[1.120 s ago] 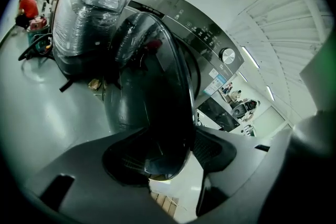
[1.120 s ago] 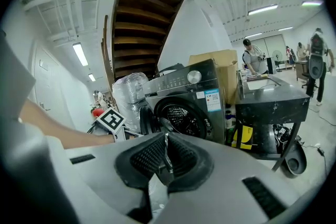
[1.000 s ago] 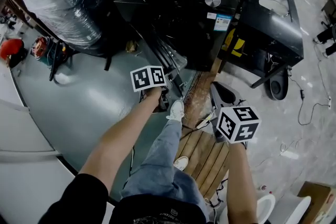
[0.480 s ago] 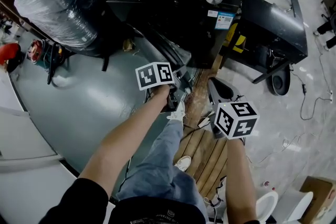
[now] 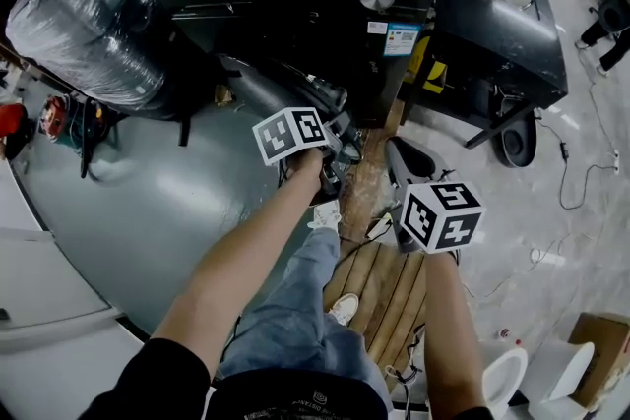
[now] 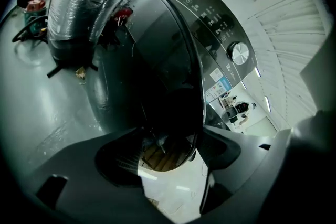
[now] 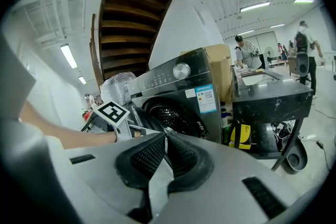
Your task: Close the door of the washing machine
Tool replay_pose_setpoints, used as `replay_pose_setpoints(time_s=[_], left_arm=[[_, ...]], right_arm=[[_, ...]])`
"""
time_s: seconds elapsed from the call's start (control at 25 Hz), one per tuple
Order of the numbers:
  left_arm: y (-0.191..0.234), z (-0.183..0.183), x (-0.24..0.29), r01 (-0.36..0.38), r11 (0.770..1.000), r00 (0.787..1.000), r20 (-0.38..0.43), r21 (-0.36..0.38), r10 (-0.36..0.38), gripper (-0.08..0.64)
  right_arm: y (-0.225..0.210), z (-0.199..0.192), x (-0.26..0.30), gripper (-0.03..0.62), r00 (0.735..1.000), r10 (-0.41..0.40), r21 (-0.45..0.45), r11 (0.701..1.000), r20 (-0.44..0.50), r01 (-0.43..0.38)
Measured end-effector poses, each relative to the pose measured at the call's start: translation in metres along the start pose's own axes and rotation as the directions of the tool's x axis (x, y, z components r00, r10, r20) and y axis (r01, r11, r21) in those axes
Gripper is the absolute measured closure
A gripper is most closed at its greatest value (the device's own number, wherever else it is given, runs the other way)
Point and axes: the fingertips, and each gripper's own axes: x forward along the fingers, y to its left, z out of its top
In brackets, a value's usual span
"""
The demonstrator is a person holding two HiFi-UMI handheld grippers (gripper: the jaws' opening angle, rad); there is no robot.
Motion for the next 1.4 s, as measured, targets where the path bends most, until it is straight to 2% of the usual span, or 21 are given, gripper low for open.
replay_pose_setpoints(time_s=[0.4, 1.0, 1.4], left_arm=[[-0.017, 0.018, 0.027, -0.017, 0.998, 1.000, -0.010, -0.058, 0.017, 0.232], [-0.038, 0.044, 0.073, 0.000, 0.989, 1.000, -0.015, -0.147, -0.003, 0.218], [-0.047, 0.056, 0.086, 0.024, 0.980, 1.000, 0.003, -0.196, -0.024, 0.206]], right_arm=[[-0.022, 0.017, 0.021, 0.569, 1.000, -0.018, 0.027, 0.999, 0.016, 0.018], [-0.065, 0.036, 0.044, 0.569, 0.998, -0.049, 0.050, 0.998, 0.027, 0.048], [-0.075, 0.040, 0.055, 0.569, 0.999, -0.042, 0.044, 0.998, 0.018, 0.041]])
